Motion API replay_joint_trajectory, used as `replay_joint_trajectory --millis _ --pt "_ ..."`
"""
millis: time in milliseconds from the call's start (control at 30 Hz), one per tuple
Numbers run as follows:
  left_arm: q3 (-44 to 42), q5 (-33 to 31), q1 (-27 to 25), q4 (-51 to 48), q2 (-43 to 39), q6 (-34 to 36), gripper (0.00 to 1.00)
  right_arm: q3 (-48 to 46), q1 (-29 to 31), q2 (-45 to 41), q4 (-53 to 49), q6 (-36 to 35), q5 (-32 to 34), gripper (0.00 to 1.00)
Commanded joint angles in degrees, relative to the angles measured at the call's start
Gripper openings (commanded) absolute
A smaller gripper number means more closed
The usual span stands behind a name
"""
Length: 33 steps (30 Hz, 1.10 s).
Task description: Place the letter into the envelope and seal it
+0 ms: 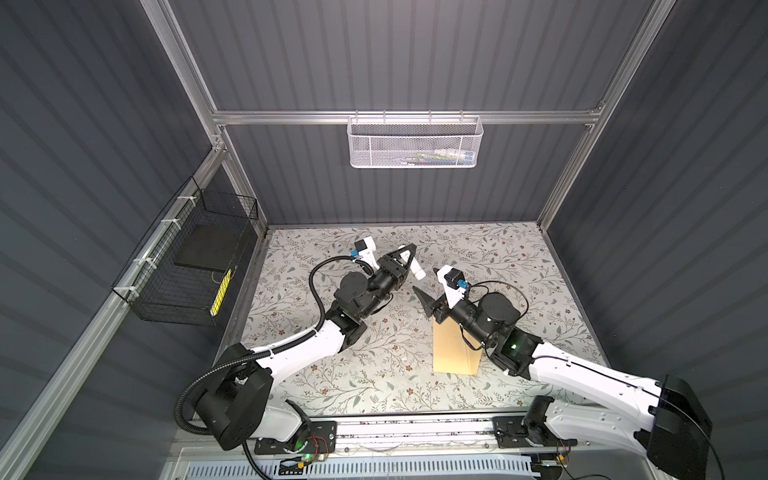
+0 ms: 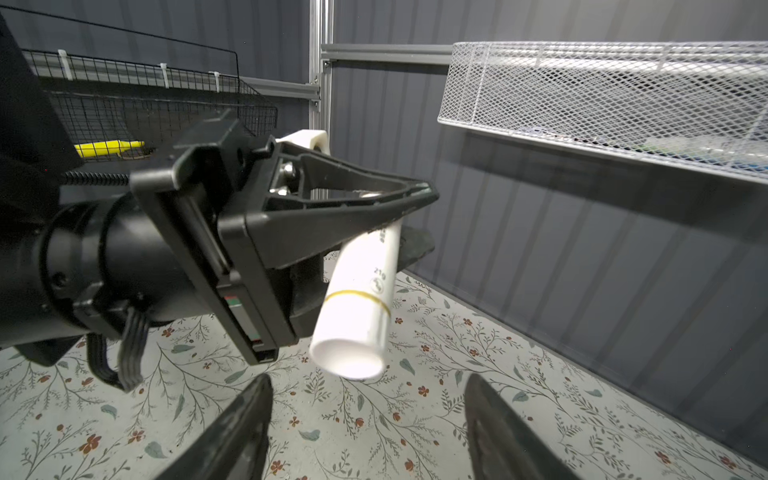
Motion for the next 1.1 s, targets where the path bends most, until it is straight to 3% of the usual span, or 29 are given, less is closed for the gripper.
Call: replay_joint_trajectory --millis 0,600,833,1067 --pt "0.15 0.52 -0.15 0.35 -1.31 0.82 0.0 2.73 -0.05 0.49 2.26 -1.69 -1.06 0.69" --pt "-0.55 0.17 -0.1 0.27 -1.23 0.56 0.0 5.06 -0.04 3.01 2.05 -0.92 -1.35 0.48" --pt "-0.83 -0.01 -0.15 0.05 -1.22 0.56 0.0 5.56 -0.03 3.02 1.31 0.23 -1.66 0.32" --pt "-1.1 0.07 -0.13 2.29 -0.16 -0.12 0.0 5.9 -0.04 2.95 0.44 6.3 -3.08 0.22"
